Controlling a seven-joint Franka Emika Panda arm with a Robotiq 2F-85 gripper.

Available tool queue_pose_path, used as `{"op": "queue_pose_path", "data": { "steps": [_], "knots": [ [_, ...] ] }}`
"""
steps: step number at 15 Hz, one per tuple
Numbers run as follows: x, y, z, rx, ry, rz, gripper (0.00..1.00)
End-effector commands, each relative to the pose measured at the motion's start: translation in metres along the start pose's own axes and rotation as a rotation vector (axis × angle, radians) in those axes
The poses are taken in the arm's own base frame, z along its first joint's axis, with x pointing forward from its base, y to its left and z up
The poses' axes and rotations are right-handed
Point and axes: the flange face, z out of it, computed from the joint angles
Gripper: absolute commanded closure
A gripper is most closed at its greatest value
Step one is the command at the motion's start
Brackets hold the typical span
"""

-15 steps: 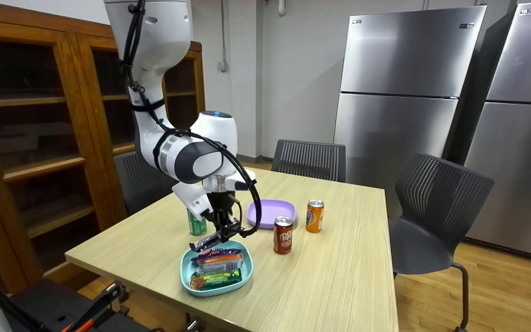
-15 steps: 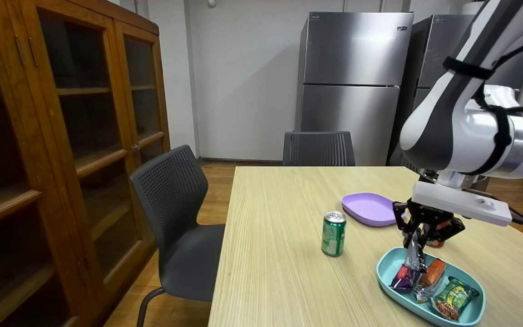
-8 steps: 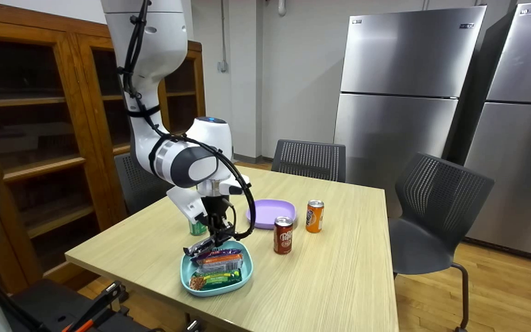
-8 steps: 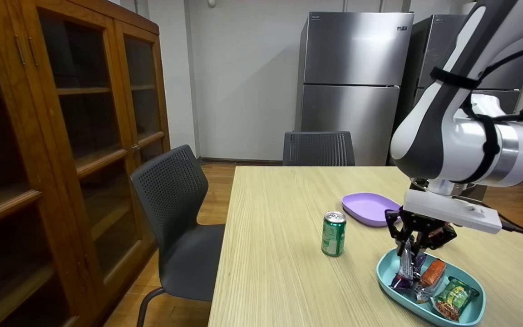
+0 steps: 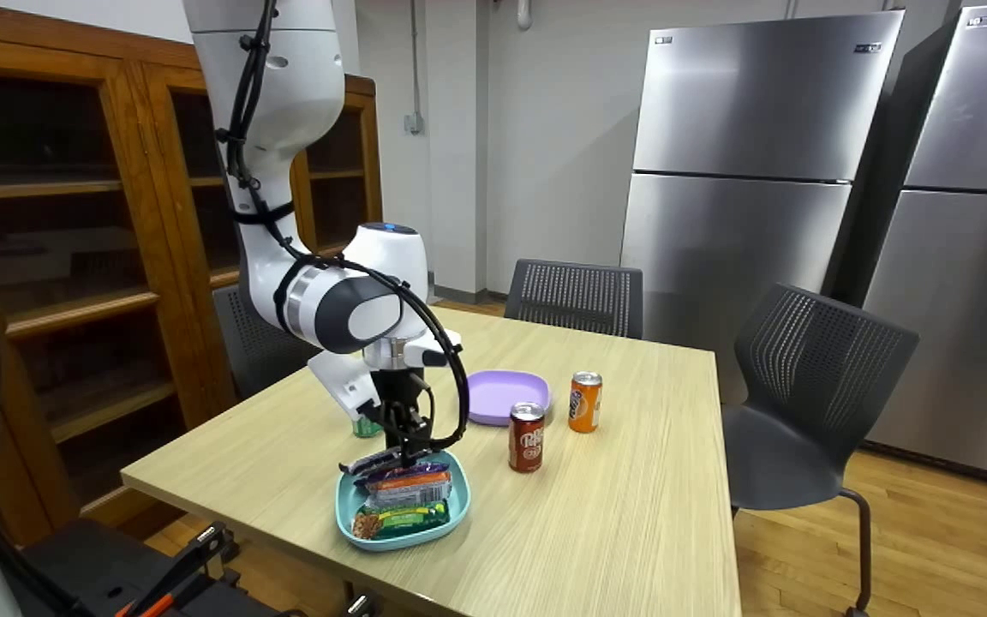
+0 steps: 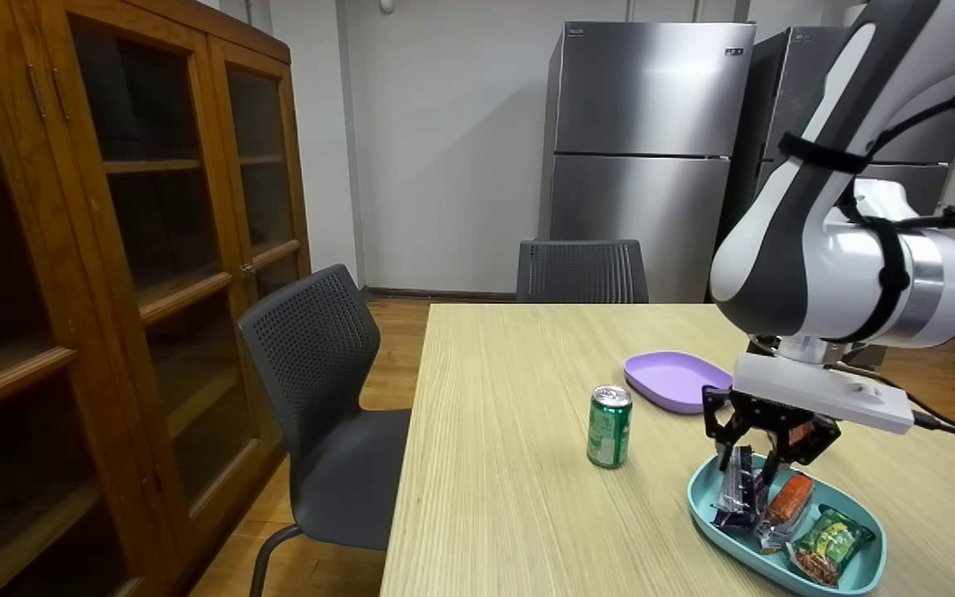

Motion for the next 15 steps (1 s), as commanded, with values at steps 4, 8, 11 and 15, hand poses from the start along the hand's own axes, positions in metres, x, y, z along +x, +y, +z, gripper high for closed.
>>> {"op": "queue_pose_path", "data": {
  "steps": [4, 8, 11, 15],
  "knots": [
    [0.003, -0.002, -0.010, -0.001, 0.011, 0.036, 0.01],
    [0.006, 0.003, -0.016, 0.002, 0.025, 0.051, 0.00],
    [0.009, 0.009, -0.024, 0.007, 0.042, 0.063, 0.00],
    [0.015, 0.015, -0.039, 0.013, 0.075, 0.048, 0.00]
  ]
}}
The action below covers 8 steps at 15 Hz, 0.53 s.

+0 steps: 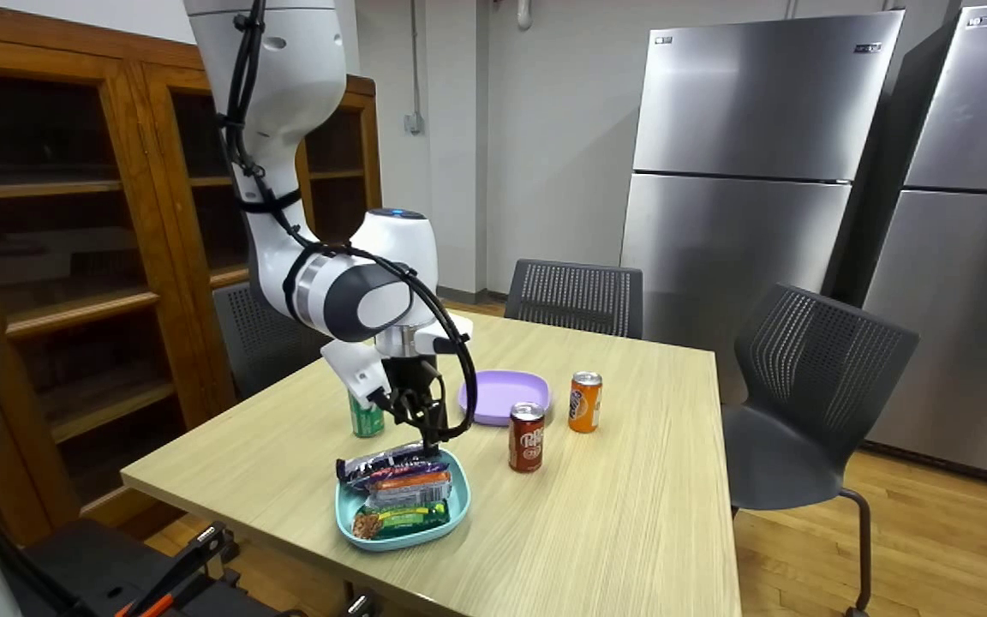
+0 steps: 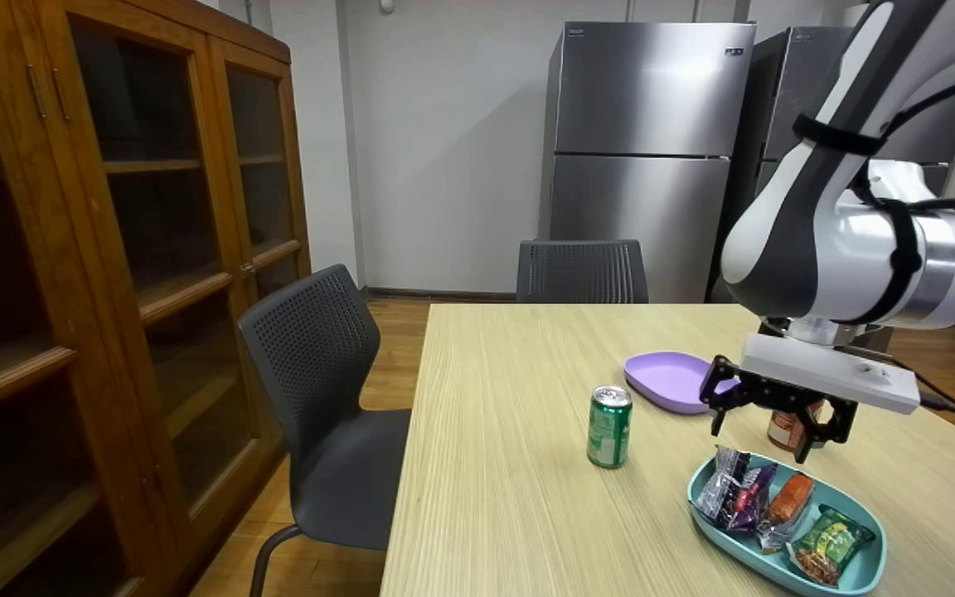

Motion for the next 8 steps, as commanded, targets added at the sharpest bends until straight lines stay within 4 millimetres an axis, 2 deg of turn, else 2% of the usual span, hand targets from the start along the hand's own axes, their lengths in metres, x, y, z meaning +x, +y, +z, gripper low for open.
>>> {"op": "queue_pose_path", "data": {
  "steps": [1, 8],
  "knots": [
    [0.004, 0.008, -0.025, 0.013, 0.037, 0.003, 0.00],
    [0.031, 0.032, -0.046, -0.011, 0.074, -0.018, 0.00]
  ]
}}
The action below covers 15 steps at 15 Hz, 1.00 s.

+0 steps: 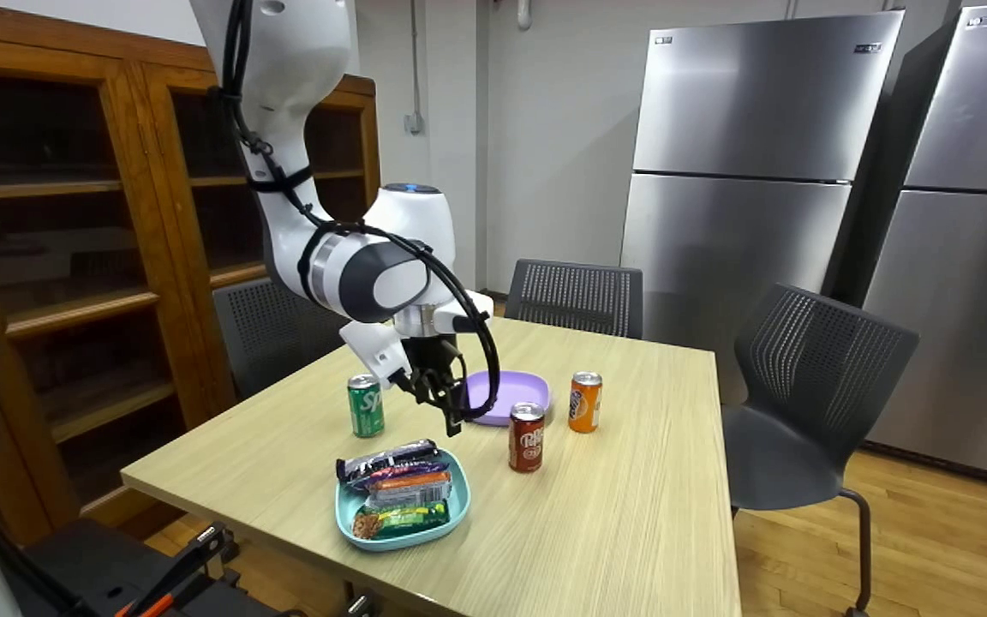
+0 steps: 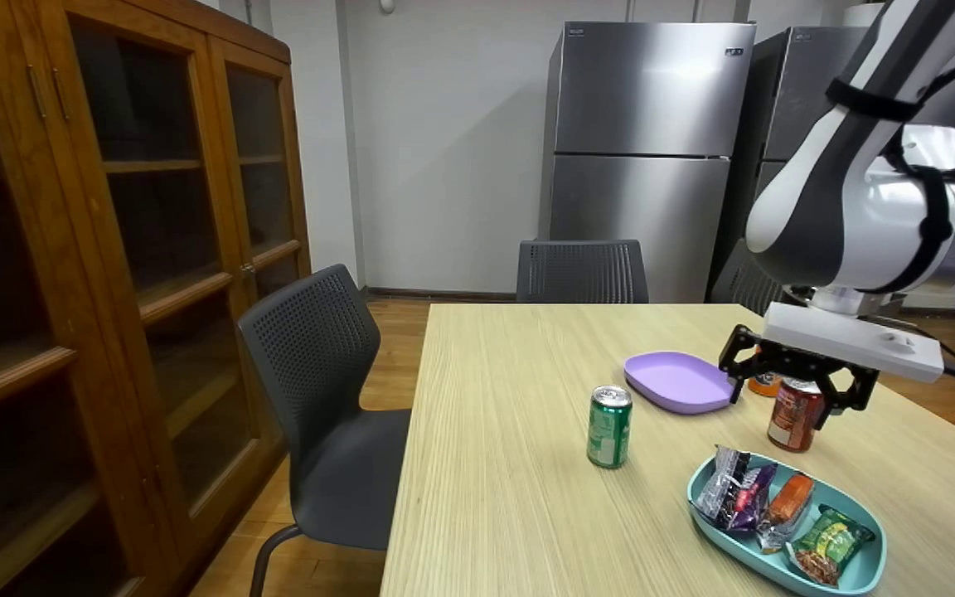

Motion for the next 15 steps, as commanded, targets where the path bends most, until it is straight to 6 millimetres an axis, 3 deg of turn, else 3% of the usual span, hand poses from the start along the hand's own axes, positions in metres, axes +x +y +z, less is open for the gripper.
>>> {"op": "queue_pose_path", "data": {
  "steps": [1, 2, 5, 10, 15],
  "knots": [
    [0.016, 0.024, -0.016, -0.041, -0.009, -0.025, 0.00],
    [0.008, 0.012, -0.004, -0.020, 0.007, -0.014, 0.00],
    [0.016, 0.029, -0.007, -0.043, 0.005, -0.006, 0.00],
    [0.003, 0.025, -0.002, -0.034, 0.001, -0.096, 0.00],
    [0.014, 0.030, 0.005, -0.035, -0.016, -0.086, 0.00]
  ]
}}
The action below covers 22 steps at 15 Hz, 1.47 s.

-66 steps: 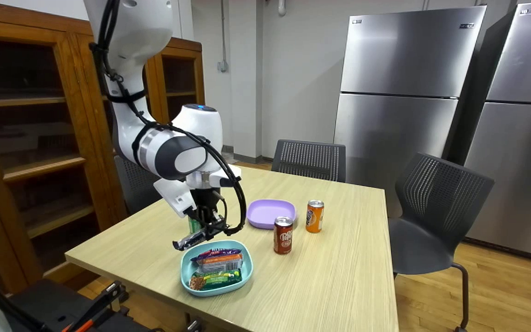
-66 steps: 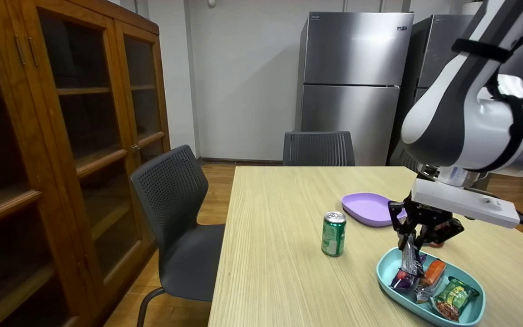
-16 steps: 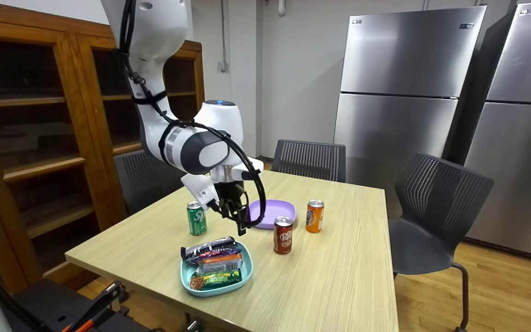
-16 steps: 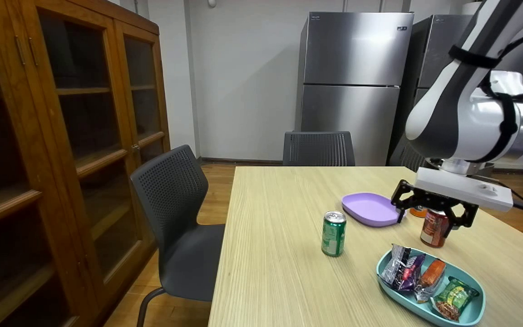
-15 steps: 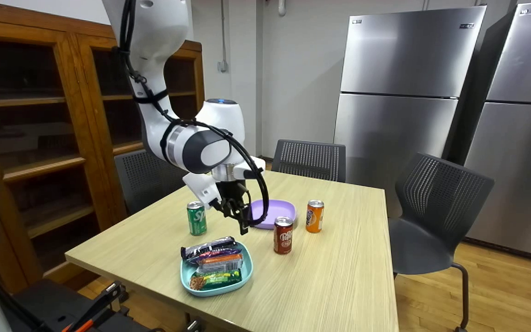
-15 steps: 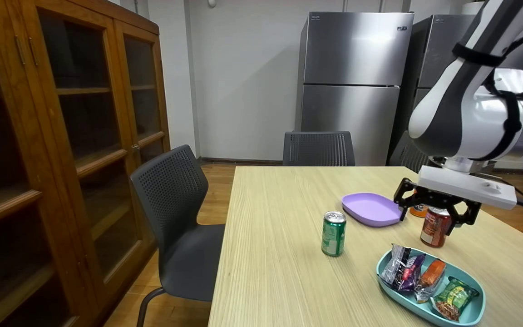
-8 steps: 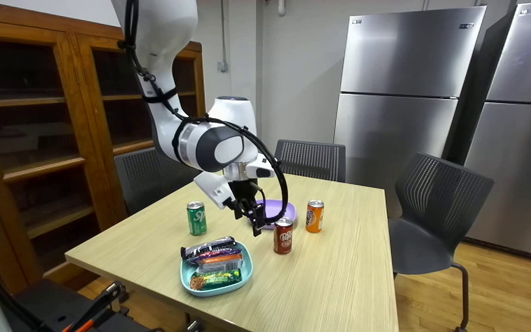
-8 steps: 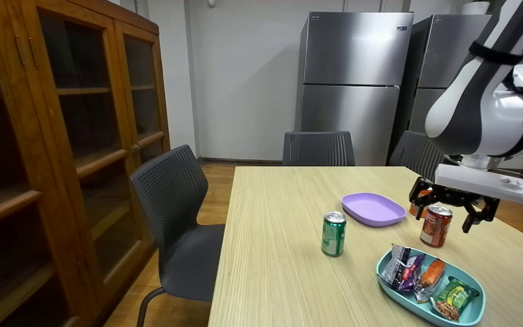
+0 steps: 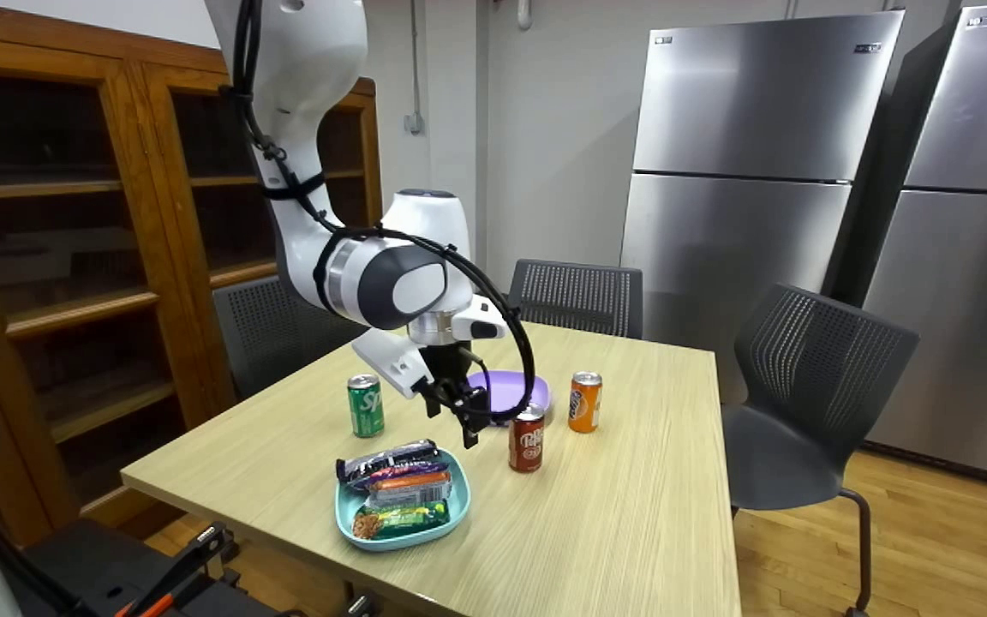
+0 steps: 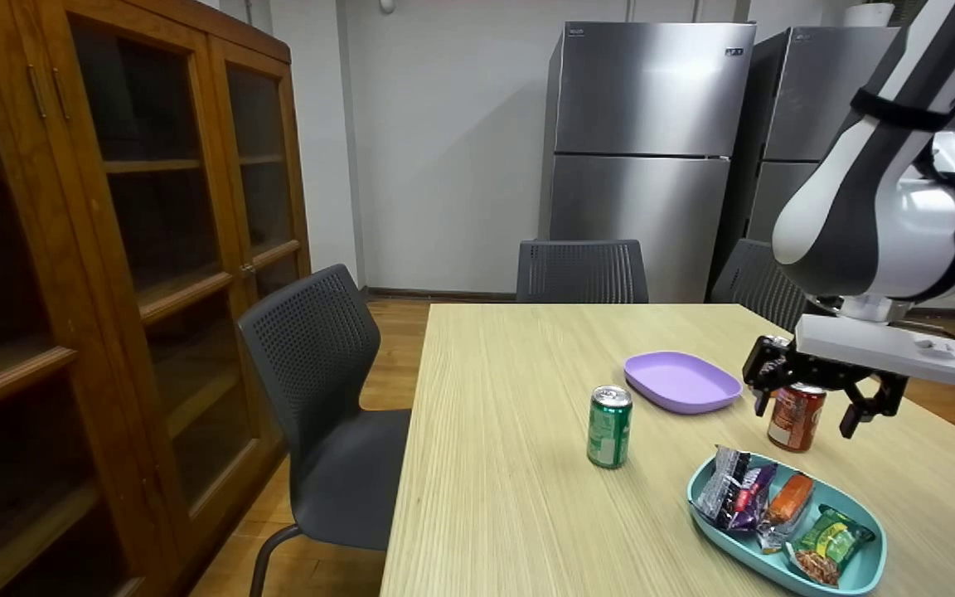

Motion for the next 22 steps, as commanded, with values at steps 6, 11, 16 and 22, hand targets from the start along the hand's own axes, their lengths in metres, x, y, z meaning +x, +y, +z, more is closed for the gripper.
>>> {"op": "queue_pose_path", "data": {
  "steps": [6, 11, 16, 22],
  "knots": [
    [0.031, 0.014, 0.009, -0.008, 0.019, 0.027, 0.00],
    [0.058, 0.014, 0.015, -0.016, 0.044, 0.052, 0.00],
    [0.080, 0.016, 0.025, -0.030, 0.061, 0.070, 0.00],
    [0.102, 0.018, 0.036, -0.041, 0.077, 0.093, 0.00]
  ]
}}
